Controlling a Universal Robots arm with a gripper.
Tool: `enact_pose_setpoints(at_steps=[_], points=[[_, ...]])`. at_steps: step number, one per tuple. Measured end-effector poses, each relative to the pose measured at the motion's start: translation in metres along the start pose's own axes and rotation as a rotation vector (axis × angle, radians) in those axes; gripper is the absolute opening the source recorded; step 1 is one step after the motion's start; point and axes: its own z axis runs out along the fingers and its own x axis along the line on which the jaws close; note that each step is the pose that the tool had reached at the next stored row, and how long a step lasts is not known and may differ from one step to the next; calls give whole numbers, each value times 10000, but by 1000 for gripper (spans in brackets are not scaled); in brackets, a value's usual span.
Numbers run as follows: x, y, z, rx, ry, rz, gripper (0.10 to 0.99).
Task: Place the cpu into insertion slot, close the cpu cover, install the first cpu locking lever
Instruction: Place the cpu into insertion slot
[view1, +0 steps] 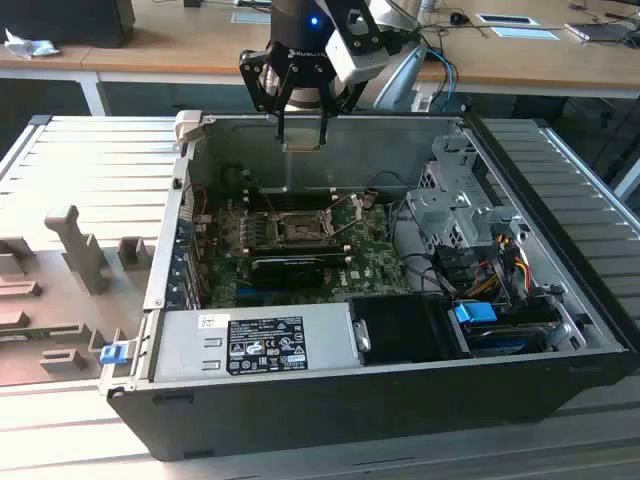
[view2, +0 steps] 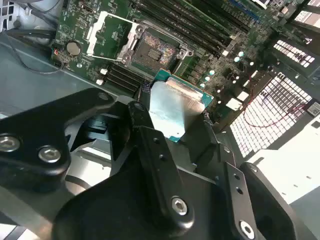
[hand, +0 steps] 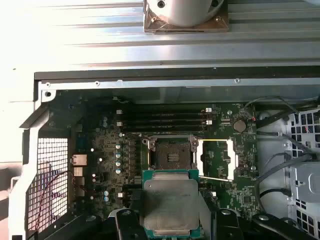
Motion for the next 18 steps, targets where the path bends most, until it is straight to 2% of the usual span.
enact_pose_setpoints(at_steps=[1,2,4,18], points=[[-1,0,0,-3,-13,145,525],[0,0,0,-10,-46,523,525],[0,0,1,-15,-71,794,525],[-1,-2,25,-16,-81,901,525]])
